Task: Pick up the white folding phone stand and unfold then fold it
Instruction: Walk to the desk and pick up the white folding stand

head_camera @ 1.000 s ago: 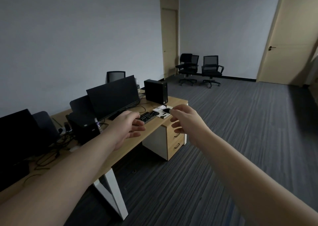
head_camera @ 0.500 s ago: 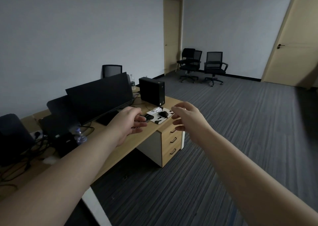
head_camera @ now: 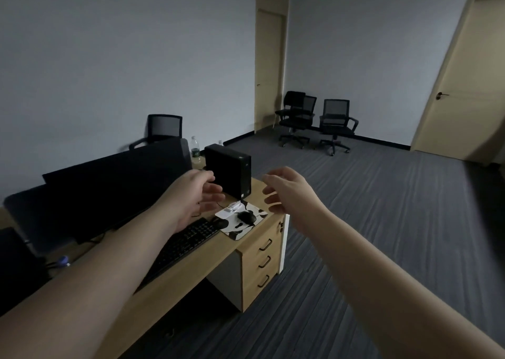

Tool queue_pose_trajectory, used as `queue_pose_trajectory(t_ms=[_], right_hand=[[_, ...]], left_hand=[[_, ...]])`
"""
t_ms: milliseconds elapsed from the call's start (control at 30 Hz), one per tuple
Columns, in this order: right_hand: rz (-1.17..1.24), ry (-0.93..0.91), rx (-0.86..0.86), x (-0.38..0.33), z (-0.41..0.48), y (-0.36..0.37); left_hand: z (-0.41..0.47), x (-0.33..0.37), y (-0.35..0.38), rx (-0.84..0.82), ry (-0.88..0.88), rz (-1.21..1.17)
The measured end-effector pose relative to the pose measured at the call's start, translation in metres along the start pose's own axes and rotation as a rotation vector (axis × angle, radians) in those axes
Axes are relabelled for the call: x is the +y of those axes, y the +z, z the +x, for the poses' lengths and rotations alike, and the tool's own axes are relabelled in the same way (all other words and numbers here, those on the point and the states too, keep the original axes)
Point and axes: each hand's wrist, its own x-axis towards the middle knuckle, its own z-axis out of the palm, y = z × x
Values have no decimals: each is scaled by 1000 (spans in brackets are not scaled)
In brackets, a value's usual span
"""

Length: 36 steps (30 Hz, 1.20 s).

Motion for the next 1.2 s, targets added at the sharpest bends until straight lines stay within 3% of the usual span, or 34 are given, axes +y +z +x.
queue_pose_trajectory(t_ms=[267, 733, 1200], right_hand=[[-8, -28, -108, 5, 106, -27], [-47, -59, -453, 29, 277, -145], [-5, -71, -593, 33, 371, -150]], left_hand=[[72, 3, 42, 103, -4, 2], [167, 12, 208, 420, -13, -83], [225, 14, 224, 603, -67, -47]])
